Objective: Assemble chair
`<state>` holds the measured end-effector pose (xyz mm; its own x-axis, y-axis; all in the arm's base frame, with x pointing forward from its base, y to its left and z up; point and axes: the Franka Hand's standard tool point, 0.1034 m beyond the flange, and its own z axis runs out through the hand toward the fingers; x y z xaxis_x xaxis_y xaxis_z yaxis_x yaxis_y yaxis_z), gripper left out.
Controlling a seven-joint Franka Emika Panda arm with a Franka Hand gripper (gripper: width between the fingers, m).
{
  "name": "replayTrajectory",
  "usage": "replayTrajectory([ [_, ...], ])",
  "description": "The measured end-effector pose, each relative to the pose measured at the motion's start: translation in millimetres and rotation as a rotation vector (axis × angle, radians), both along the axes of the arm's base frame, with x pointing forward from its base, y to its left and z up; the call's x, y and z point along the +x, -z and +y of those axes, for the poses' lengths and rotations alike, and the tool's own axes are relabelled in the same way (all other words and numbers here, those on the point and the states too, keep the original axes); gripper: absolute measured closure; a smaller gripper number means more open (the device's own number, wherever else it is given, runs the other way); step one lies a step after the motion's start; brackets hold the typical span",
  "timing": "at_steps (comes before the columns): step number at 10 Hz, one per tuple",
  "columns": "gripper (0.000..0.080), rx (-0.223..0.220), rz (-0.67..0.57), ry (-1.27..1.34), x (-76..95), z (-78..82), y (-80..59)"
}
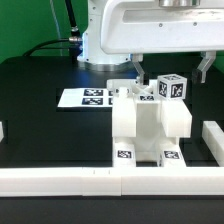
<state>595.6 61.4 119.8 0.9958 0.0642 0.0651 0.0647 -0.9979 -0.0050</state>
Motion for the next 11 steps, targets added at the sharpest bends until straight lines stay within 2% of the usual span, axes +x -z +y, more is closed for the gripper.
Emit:
replayTrajectory([
  [1,0.0163,0.000,0.001,0.000,-0.4,0.1,0.7],
  [3,0.0513,0.000,0.001,0.001,-0.3,-0.1,0.7],
  [5,0.0518,0.002,0.001,0.024,-0.3,0.1,0.7],
  [11,0.0517,0.035,0.006,0.406,-0.2,1.1,0.6],
])
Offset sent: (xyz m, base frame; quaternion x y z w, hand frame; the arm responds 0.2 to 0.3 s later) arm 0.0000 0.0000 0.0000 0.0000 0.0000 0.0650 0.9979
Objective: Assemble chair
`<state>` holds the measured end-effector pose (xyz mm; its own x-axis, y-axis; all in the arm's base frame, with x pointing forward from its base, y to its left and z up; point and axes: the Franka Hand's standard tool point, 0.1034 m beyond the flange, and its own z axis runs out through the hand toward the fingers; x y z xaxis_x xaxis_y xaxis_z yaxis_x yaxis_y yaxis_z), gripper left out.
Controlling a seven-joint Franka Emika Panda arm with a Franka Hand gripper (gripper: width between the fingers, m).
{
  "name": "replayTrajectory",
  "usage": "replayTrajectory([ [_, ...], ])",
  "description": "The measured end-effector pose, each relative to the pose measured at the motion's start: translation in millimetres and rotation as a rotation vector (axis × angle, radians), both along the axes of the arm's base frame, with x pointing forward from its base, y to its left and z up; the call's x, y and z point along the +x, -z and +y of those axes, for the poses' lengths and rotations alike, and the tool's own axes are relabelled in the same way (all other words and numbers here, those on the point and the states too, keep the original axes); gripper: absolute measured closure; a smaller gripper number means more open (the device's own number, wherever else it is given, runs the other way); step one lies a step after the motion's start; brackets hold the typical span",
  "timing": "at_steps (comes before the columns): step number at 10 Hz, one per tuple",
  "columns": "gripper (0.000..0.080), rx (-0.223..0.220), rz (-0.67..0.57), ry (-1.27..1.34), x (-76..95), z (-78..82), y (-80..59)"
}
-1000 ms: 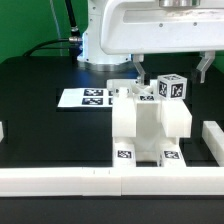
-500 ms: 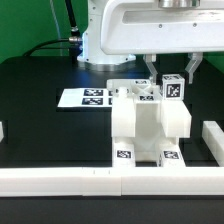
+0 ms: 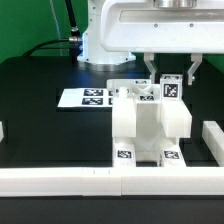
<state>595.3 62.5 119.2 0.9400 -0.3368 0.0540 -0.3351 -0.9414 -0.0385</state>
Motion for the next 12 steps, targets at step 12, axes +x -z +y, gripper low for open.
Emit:
replayTrajectory([
  [12,0.0515,0.076,0.023,0.675,-0.3,6.4,-0.2],
])
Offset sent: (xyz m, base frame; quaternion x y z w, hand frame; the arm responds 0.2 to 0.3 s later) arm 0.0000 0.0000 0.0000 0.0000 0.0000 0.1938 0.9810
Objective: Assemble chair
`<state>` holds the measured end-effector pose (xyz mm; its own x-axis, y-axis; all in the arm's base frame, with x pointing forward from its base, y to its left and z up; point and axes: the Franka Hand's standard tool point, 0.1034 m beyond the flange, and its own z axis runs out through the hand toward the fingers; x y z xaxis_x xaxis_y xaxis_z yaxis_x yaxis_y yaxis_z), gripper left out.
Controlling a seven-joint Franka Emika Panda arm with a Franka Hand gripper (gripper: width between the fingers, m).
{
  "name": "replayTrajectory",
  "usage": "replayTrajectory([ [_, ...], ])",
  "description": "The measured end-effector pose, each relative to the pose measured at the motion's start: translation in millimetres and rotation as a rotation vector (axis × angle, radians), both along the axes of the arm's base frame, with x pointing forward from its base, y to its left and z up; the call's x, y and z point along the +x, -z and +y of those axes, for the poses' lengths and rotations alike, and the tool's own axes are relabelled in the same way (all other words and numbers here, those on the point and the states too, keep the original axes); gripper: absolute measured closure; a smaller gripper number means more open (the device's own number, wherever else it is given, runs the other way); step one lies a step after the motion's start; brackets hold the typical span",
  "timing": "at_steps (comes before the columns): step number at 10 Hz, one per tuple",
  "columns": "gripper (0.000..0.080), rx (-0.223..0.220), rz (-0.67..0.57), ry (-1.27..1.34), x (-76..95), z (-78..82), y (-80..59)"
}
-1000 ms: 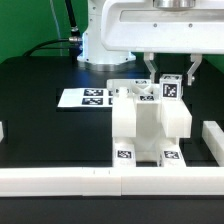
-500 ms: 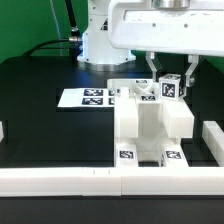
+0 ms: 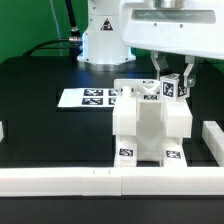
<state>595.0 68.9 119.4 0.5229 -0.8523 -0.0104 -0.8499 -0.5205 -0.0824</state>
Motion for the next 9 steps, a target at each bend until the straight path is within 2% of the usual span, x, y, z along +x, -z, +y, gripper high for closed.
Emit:
replayTrajectory([
  [3,0.0503,0.002,0.001,0.011,-0.2,0.8,0.3],
  [4,0.0325,-0.001,0.003,-0.018,-0.6,1.1,0.8],
  [5,0.0185,-0.003,0.008,-0.038,-0.8,3.4,1.2],
  [9,0.0152,-0.024,-0.006,-0.349,-1.1,6.8,2.1],
])
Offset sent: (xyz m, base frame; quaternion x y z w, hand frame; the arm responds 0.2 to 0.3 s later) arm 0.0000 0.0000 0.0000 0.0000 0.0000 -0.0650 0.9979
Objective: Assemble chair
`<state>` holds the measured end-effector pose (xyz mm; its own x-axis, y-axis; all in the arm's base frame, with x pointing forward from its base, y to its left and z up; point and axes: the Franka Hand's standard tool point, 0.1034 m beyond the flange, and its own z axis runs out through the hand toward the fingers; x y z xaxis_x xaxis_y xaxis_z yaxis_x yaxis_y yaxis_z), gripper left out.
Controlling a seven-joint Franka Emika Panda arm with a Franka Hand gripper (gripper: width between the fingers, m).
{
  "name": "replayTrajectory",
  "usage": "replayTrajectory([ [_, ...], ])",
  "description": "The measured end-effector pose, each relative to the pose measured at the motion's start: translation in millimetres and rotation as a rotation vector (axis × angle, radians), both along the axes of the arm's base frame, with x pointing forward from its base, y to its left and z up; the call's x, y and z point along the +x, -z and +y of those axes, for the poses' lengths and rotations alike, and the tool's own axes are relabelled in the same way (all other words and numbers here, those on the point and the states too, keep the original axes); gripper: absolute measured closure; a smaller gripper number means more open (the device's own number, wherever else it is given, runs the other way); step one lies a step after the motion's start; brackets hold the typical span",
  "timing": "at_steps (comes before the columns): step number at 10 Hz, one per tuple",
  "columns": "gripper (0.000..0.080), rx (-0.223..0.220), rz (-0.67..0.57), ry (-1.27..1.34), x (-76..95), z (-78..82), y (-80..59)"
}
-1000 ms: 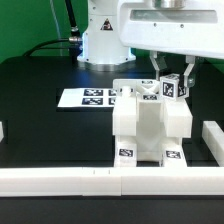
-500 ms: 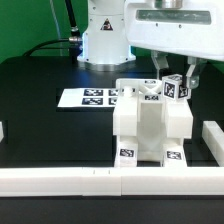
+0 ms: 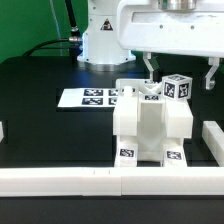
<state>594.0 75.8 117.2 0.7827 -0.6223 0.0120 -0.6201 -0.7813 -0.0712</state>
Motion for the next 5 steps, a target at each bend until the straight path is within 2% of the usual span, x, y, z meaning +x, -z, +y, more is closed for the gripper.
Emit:
replayTrajectory([
  [5,0.0151,-0.045,-0.013,-0.451,-0.3,0.6,0.7],
])
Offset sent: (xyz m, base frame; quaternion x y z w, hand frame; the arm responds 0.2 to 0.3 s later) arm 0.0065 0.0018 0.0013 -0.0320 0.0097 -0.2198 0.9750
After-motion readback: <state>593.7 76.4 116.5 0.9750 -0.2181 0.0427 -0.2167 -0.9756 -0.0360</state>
